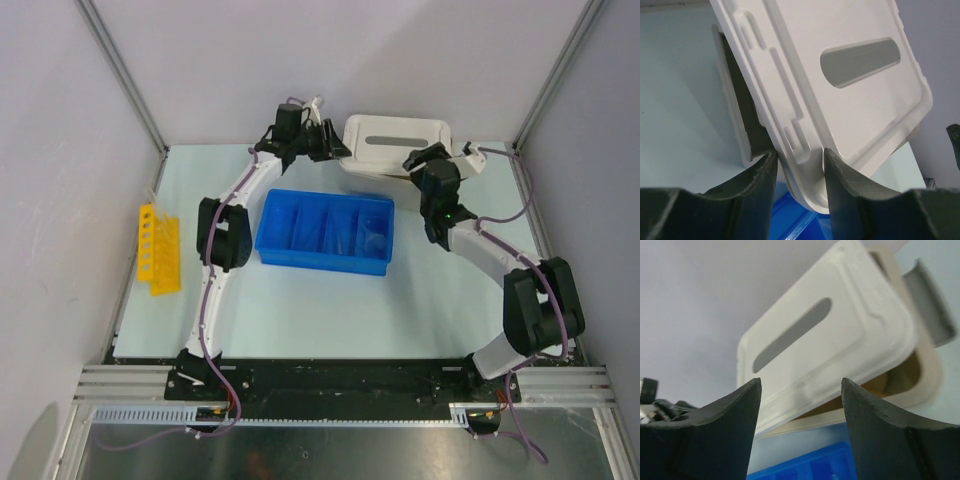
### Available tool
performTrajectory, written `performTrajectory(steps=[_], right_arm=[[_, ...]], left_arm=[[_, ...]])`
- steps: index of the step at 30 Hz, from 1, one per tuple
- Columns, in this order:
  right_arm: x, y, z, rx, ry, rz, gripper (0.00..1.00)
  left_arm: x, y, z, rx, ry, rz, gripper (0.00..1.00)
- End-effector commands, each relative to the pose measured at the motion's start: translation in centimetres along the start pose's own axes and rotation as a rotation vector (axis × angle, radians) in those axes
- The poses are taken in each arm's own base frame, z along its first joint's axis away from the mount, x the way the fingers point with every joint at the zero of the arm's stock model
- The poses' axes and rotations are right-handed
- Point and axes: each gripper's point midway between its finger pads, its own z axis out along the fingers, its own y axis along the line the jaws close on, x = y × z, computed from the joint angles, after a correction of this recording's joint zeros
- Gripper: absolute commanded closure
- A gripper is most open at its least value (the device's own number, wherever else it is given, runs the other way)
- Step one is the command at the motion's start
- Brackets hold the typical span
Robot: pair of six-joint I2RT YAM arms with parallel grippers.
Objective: Organize the chemistry lab equipment
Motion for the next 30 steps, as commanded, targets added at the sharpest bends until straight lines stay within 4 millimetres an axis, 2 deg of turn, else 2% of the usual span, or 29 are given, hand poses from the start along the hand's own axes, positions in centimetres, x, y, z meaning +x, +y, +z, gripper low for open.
performTrajectory(steps=[1,5,8,13,17,22,27,30], right_arm=[[-1.8,-2.8,-1.6,0.102,0.048,-0.128,0.3],[-4.7,-4.4,-2.8,0.176,-0.001,-0.197,0.3],[-6.8,-5.4,-2.7,0.185,-0.018,-0.239,0.3],[-8.9,-7.3,-0.2,0.118,0.022,-0.259,0.33],[-10.1,-7.4,1.7,-0.014,0.089,-0.272,0.34],[-9.9,-7.2,3.7,-0.132,0.188,-0.281,0.34],[-8.1,-6.8,5.7,-0.182,0.272,-0.303,0.34],[-7.0,-7.3,6.9,-0.154,0.292,-0.334,0.34]], left_arm=[[-1.6,-3.0,-0.4,0.091,-0.033,0.012,0.54],[-1.6,-3.4,-0.4,0.098,-0.037,0.012,0.54],[-1.5,-3.3,-0.5,0.094,-0.037,0.011,0.54],[-1.1,-2.9,-0.3,0.085,-0.03,0.001,0.54],[-0.4,-2.8,-0.2,0.082,-0.016,-0.004,0.55],[-0.3,-3.1,-0.4,0.082,-0.015,0.01,0.55],[-0.1,-3.4,-0.4,0.08,-0.013,0.024,0.55],[0.0,-3.4,-0.4,0.078,-0.013,0.034,0.54]])
